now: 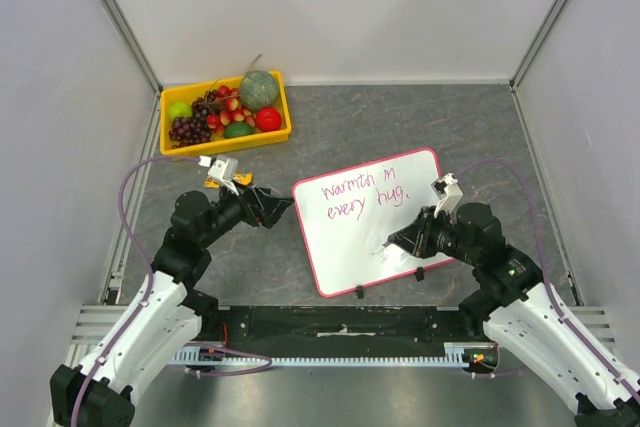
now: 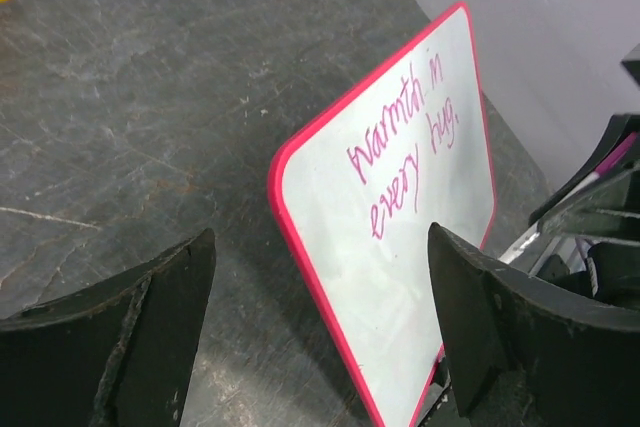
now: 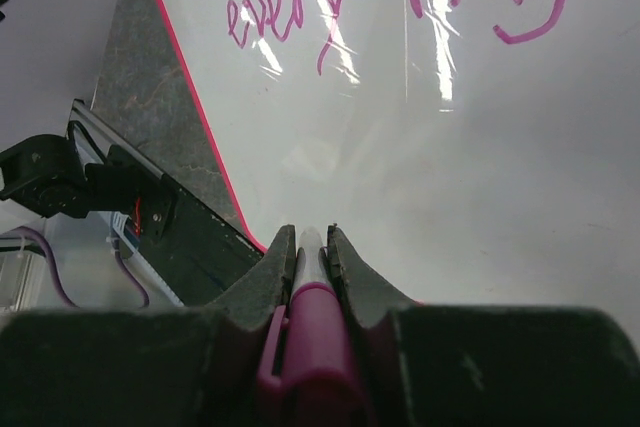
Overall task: Write a sentence on the whiteboard
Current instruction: Put down the whiteboard marker at the center of the board.
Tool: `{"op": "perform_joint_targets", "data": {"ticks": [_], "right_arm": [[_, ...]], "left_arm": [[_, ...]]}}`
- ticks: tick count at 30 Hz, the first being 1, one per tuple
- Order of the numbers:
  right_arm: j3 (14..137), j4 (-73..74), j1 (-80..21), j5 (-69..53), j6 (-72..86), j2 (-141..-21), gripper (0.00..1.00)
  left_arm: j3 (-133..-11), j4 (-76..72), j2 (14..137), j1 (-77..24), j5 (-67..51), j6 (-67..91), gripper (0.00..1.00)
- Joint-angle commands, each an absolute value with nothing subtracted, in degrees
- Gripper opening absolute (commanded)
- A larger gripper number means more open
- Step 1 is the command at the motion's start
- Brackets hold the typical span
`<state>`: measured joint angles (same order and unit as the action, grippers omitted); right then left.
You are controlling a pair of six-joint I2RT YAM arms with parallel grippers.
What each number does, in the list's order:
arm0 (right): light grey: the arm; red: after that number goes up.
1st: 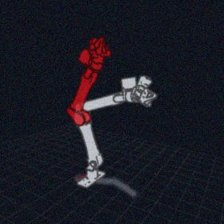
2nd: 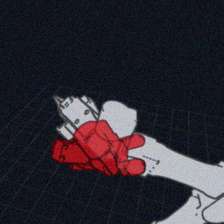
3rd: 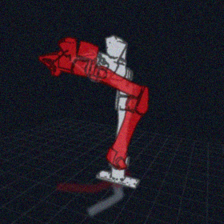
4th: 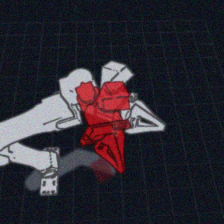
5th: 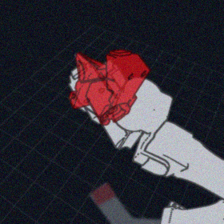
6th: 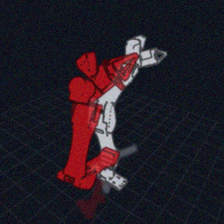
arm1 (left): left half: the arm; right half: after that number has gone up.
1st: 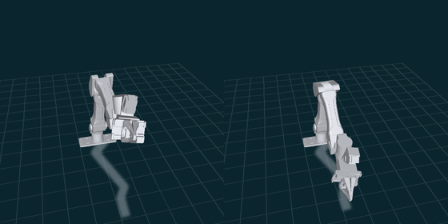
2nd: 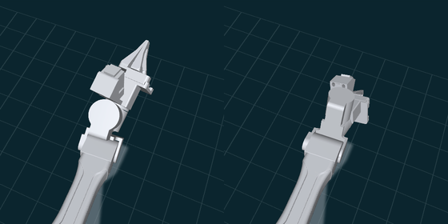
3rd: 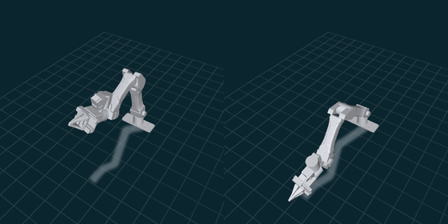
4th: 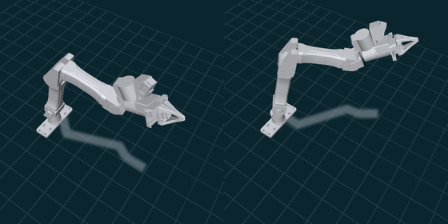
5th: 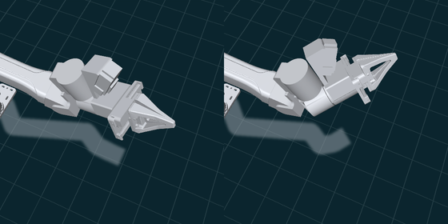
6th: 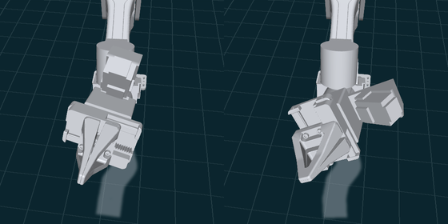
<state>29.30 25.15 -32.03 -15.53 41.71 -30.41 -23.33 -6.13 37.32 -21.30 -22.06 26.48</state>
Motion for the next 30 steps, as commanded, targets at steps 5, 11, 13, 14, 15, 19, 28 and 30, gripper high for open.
{"op": "perform_joint_targets", "data": {"ticks": [5, 11, 13, 14, 15, 19, 28, 30], "right_arm": [[25.85, 31.63, -31.99, -22.76, 50.61, -25.41, 0.00], [21.98, 40.42, -31.99, -23.82, 55.19, -21.63, 0.00], [21.10, 42.44, -31.99, -23.65, 56.33, -20.57, 0.00], [20.57, 43.41, -31.99, -23.64, 56.86, -20.31, 0.00], [20.22, 44.03, -31.99, -23.47, 57.13, -20.13, 0.00], [19.95, 46.93, -31.99, -21.10, 58.27, -20.30, 0.25], [24.17, 48.52, -31.91, -13.28, 57.83, -23.02, 0.74], [24.96, 48.52, -31.99, -11.87, 57.83, -23.12, 0.83]], "left_arm": [[-32.95, 2.55, 40.69, -21.45, -22.93, 25.49, 0.88], [-35.50, 2.81, 42.80, -21.44, -23.29, 24.70, 0.88], [-36.03, 2.99, 43.33, -21.45, -23.55, 24.61, 0.88], [-36.30, 2.99, 43.42, -21.45, -23.64, 24.52, 0.88], [-36.47, 2.99, 43.68, -21.45, -23.64, 24.52, 0.88], [-36.83, 3.25, 44.12, -21.44, -23.82, 24.52, 0.88], [-37.09, 2.99, 44.91, -21.45, -25.75, 24.17, 0.88], [-36.91, 2.73, 44.82, -21.45, -26.28, 24.17, 0.88]]}}
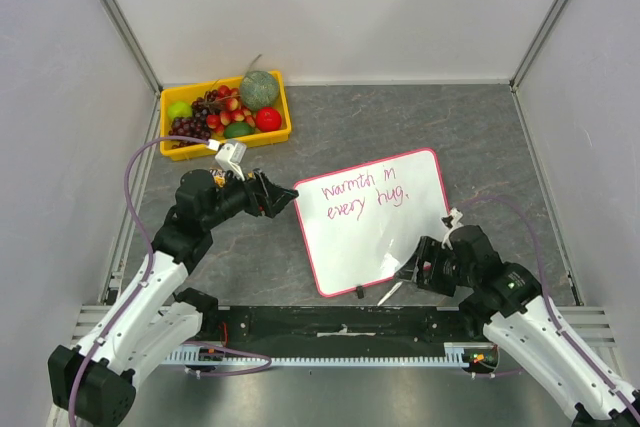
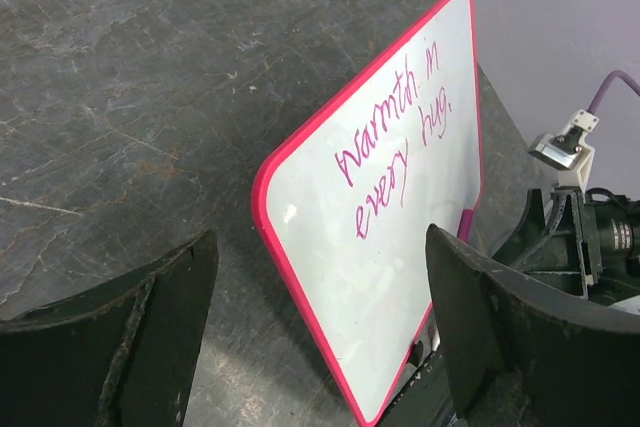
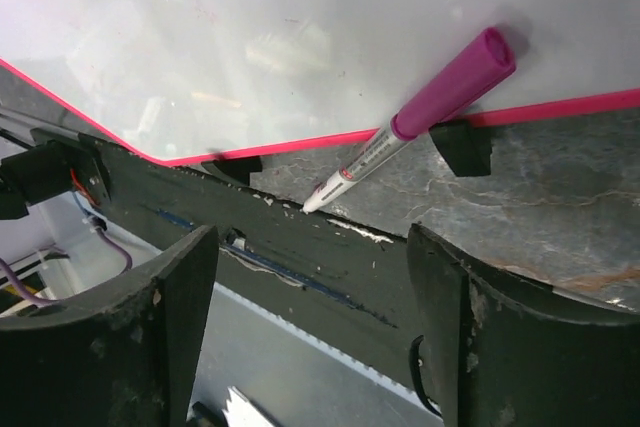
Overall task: Write a sentence on the whiteboard
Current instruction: Put down the whiteboard marker at the center of the board.
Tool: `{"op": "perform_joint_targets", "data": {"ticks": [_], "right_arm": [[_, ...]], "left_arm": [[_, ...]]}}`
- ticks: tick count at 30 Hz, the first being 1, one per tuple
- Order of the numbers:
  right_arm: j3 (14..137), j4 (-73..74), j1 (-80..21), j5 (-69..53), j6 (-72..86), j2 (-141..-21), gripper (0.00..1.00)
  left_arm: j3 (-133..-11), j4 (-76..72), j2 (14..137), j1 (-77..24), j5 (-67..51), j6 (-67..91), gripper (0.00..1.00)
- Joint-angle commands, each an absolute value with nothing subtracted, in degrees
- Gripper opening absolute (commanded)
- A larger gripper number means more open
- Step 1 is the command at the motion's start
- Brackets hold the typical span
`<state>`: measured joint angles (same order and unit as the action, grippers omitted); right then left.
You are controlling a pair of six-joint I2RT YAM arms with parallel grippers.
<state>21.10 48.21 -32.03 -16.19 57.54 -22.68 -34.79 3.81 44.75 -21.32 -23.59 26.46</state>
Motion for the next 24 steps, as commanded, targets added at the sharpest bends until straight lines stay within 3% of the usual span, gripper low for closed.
{"op": "perform_joint_targets", "data": {"ticks": [1, 6, 13, 24], "right_arm": [[25.40, 48.34, -31.99, -10.91, 57.57, -23.03, 0.87], [28.47, 45.89, -31.99, -7.83, 55.20, -23.46, 0.98], [32.51, 36.32, -31.99, -4.31, 47.30, -29.43, 0.98], [37.87, 23.12, -32.08, 10.53, 34.91, -32.69, 0.98]], "left_arm": [[-36.83, 2.64, 44.74, -21.45, -26.63, 24.17, 0.88], [-35.86, 1.23, 43.77, -21.45, -27.07, 24.87, 0.90], [-36.30, 2.02, 45.35, -21.36, -23.74, 28.21, 0.92], [-39.11, 12.83, 46.49, -21.45, -7.92, 29.88, 1.00]]}}
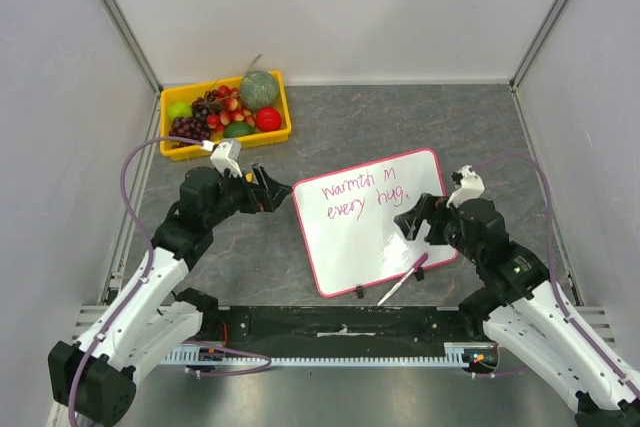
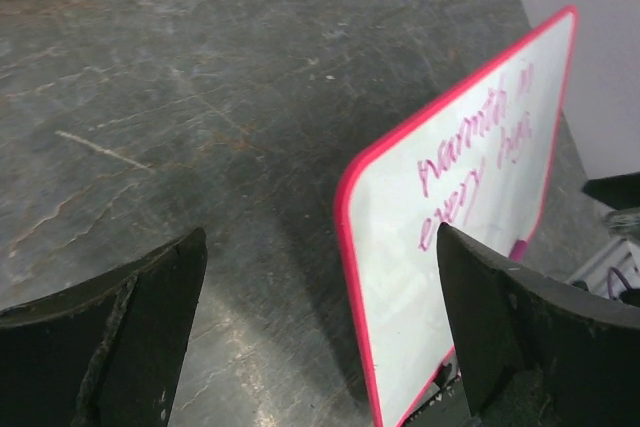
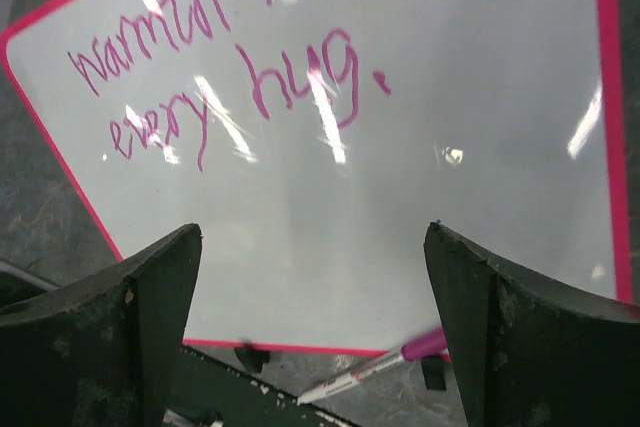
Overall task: Write a sentence on the whiteboard
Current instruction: Put down the whiteboard marker at the center of the board.
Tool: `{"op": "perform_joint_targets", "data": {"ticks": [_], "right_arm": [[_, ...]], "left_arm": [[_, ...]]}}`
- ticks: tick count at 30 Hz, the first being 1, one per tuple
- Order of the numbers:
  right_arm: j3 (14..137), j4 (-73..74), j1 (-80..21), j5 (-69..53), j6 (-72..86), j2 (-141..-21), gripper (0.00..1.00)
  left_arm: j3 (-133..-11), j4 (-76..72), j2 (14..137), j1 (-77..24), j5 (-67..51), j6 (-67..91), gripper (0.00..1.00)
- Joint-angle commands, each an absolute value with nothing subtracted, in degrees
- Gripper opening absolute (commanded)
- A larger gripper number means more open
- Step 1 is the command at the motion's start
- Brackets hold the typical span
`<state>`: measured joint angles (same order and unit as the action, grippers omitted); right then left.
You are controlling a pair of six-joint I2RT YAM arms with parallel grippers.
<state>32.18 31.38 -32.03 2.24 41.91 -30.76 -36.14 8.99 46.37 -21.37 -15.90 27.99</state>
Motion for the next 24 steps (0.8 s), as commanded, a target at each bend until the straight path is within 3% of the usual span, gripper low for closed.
{"op": "perform_joint_targets", "data": {"ticks": [1, 9, 17, 24], "right_arm": [[38.40, 21.46, -31.99, 11.76, 33.24, -33.30, 0.98], [39.98, 2.91, -31.99, 18.62, 25.15, -41.12, 0.98], [48.33, 2.02, -31.99, 23.46, 19.78, -52.99, 0.98], [43.26, -7.00, -31.56, 28.82, 12.59, -53.01, 0.98]], "left_arm": [[-39.11, 13.44, 46.49, -21.45, -6.87, 29.80, 1.00], [-39.02, 14.94, 48.69, -21.45, -2.90, 30.06, 1.00], [-40.34, 18.28, 50.28, -21.45, 6.40, 31.02, 0.99], [-35.51, 11.08, 47.90, -21.44, 13.17, 29.28, 0.98]]}}
